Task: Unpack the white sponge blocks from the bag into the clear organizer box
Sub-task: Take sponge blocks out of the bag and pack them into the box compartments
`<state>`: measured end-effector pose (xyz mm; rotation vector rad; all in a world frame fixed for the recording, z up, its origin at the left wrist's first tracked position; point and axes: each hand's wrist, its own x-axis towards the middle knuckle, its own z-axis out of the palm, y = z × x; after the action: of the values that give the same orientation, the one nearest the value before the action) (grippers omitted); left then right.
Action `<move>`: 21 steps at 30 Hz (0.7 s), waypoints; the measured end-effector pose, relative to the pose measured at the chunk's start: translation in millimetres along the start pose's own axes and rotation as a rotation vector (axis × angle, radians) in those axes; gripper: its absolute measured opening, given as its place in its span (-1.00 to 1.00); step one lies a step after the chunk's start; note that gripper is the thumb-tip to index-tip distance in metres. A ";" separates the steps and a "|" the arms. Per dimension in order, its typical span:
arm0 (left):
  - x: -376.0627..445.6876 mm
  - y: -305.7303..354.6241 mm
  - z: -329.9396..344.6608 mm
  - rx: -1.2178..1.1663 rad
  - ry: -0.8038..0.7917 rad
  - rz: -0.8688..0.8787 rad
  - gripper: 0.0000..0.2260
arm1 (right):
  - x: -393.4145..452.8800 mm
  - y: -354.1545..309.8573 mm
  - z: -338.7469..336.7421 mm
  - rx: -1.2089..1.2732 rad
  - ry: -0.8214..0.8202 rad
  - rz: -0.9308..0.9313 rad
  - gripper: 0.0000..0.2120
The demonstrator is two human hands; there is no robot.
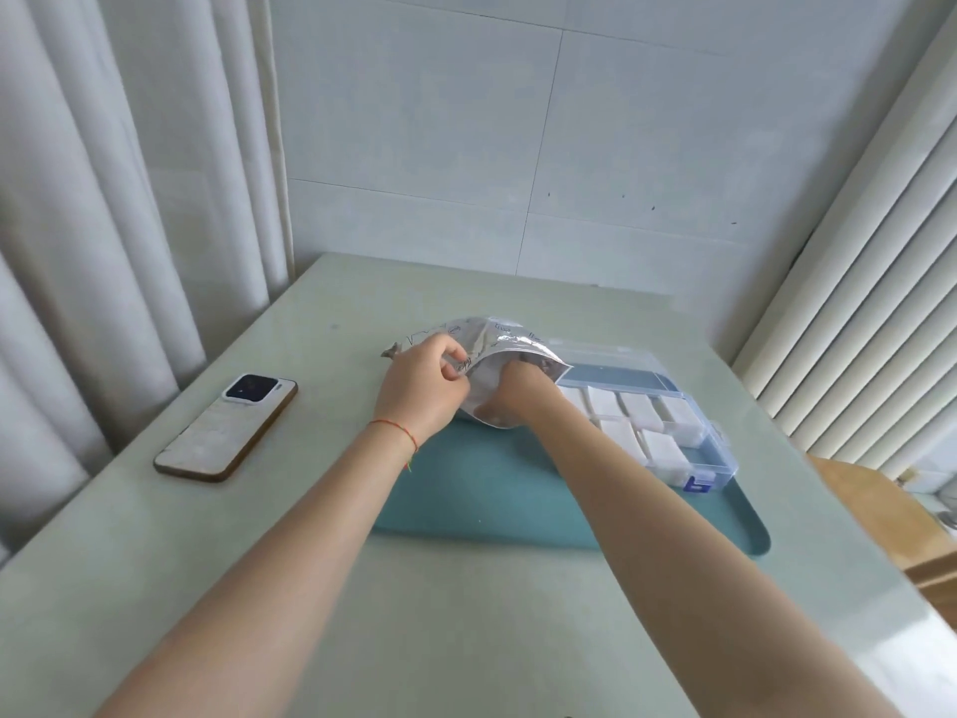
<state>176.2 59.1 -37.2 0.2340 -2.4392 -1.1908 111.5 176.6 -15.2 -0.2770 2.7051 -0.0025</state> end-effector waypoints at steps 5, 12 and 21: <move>-1.7 0.4 3.5 -0.030 -0.013 0.005 -0.79 | 6.0 -5.9 6.2 0.049 0.114 -0.053 -0.56; -2.4 -0.2 4.4 -0.059 -0.013 0.006 -0.82 | -8.8 -16.1 -0.4 0.301 0.136 -0.077 -0.75; -0.1 -3.1 6.8 -0.029 0.013 -0.026 -0.87 | -11.5 29.5 -7.0 0.738 0.200 -0.072 -0.95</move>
<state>173.3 62.0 -43.3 0.2643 -2.4130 -1.2317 113.2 207.5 -5.4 -0.1470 2.6610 -1.0660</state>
